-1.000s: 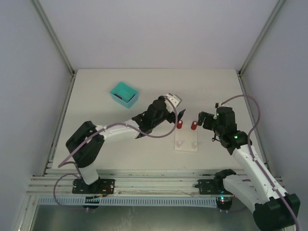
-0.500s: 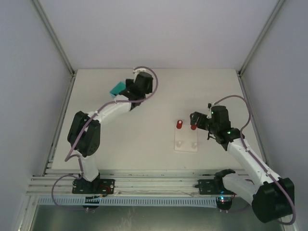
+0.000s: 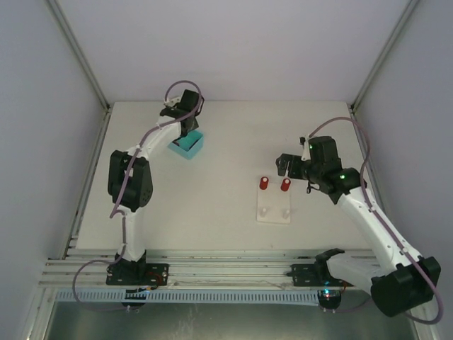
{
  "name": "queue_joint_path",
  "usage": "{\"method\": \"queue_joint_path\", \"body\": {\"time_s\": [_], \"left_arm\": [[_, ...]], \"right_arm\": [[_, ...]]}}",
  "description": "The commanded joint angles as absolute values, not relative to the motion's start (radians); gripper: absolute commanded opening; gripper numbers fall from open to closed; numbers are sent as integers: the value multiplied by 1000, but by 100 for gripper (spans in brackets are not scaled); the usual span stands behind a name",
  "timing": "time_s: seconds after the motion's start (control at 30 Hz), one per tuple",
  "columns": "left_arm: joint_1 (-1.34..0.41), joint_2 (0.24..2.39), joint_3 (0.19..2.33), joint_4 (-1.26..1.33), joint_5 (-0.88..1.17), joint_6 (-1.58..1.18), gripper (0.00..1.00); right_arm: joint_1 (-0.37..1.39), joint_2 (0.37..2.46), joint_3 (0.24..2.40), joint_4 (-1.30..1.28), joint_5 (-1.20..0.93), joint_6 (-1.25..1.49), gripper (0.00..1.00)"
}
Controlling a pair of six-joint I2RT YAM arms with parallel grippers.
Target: Install the large spring
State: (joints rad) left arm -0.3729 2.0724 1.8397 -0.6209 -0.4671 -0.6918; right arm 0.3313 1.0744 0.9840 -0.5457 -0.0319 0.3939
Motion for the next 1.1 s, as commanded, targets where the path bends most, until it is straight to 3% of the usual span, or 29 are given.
{"method": "queue_joint_path", "body": {"time_s": [0.0,0.13,0.27,0.6,1.07], "left_arm": [[-316,2091,1898,-758,-390,-791,43],[-288,2133,1917,-826,-344,-828,42],[-265,2155,1880,-848,-323,-851,51],[-258,2151,1763,-731,-220,-816,49],[-220,2094,1684,-677,-161,-618,7]], "right_arm": [[336,1109,1053,-646,-54,384,99],[336,1163,1132,-731,-15,357,99],[336,1220,1213,-813,8,337,99],[337,1314,1296,-846,-11,380,100],[348,1223,1215,-837,41,447,100]]}}
